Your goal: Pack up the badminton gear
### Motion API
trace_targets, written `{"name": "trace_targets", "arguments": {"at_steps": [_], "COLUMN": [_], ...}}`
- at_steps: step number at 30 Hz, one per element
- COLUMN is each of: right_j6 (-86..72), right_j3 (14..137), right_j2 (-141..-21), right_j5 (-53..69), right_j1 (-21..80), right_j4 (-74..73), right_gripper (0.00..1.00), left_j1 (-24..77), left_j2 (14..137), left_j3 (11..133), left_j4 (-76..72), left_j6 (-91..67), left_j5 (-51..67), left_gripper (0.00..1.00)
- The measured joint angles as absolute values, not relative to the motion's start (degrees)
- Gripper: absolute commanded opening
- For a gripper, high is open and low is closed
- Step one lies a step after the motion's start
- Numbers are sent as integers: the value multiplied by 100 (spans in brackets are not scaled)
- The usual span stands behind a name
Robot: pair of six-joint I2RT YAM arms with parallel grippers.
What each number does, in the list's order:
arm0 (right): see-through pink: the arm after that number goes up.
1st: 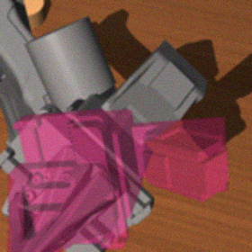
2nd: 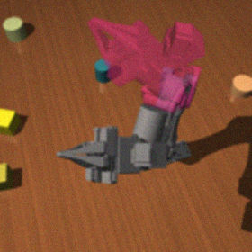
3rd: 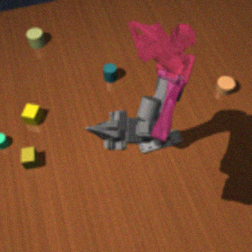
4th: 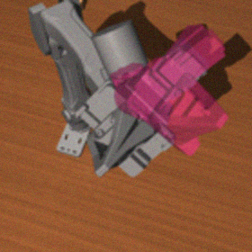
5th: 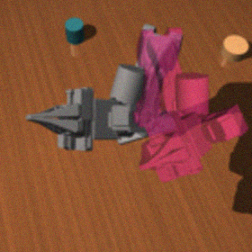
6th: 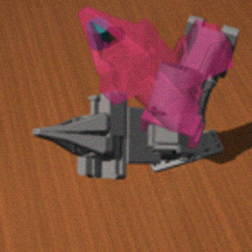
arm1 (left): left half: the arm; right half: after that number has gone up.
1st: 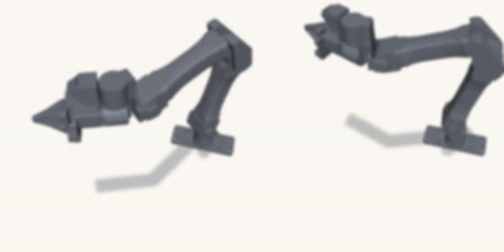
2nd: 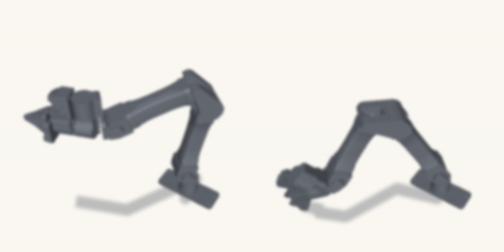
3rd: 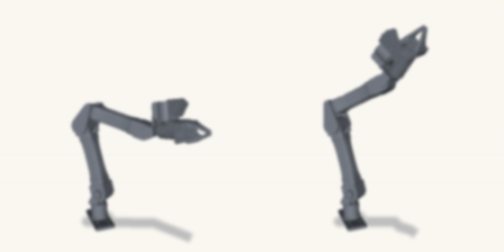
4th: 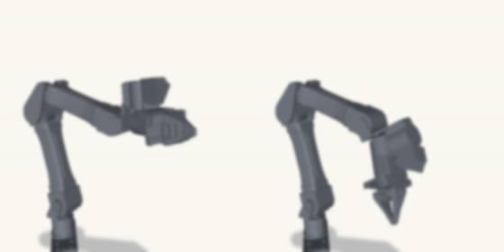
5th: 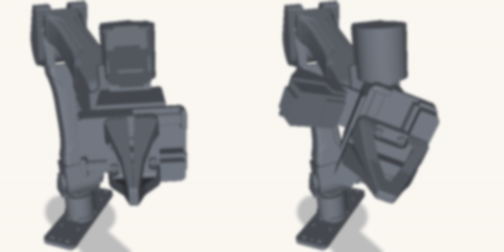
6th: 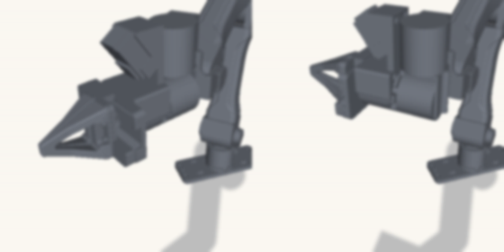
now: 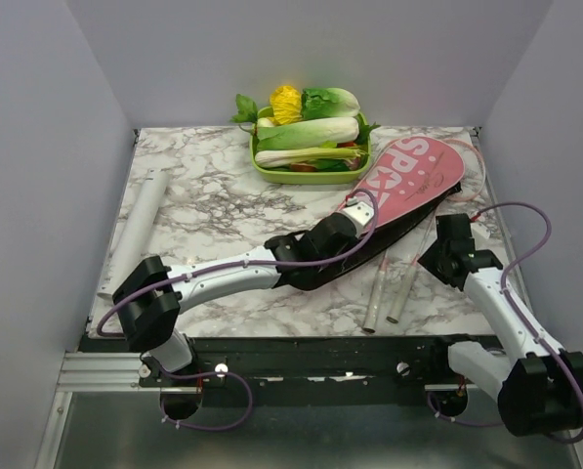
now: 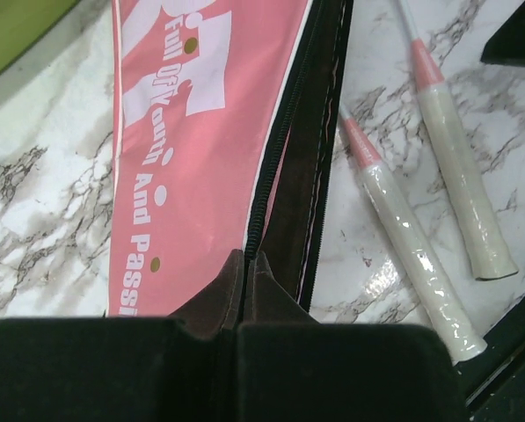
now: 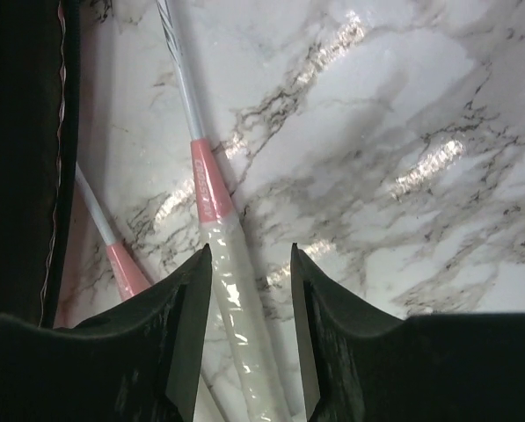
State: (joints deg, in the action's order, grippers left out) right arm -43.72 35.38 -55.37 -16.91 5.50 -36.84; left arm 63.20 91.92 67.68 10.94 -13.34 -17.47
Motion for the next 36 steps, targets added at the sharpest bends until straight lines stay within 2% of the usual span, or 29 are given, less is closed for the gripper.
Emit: {"name": "trace_targets", "arguments": {"at_steps": [20, 36], "right_j6": [-3940, -3782], "right_j3": [5686, 6521], "right_j2": [-8844, -10165], "right_j5": [-1848, -1852], "right_j1": [-25, -132], "right_j4": [-3275, -3356], "right_gripper": [47, 46], "left_j1": [5655, 5328], "left_j2": [8722, 8700], "left_j3": [6919, 6851], "left_j4": [1033, 972], "left_j6": [-1710, -1796], "left_j5": [-698, -333], "left_gripper": [0, 0]}}
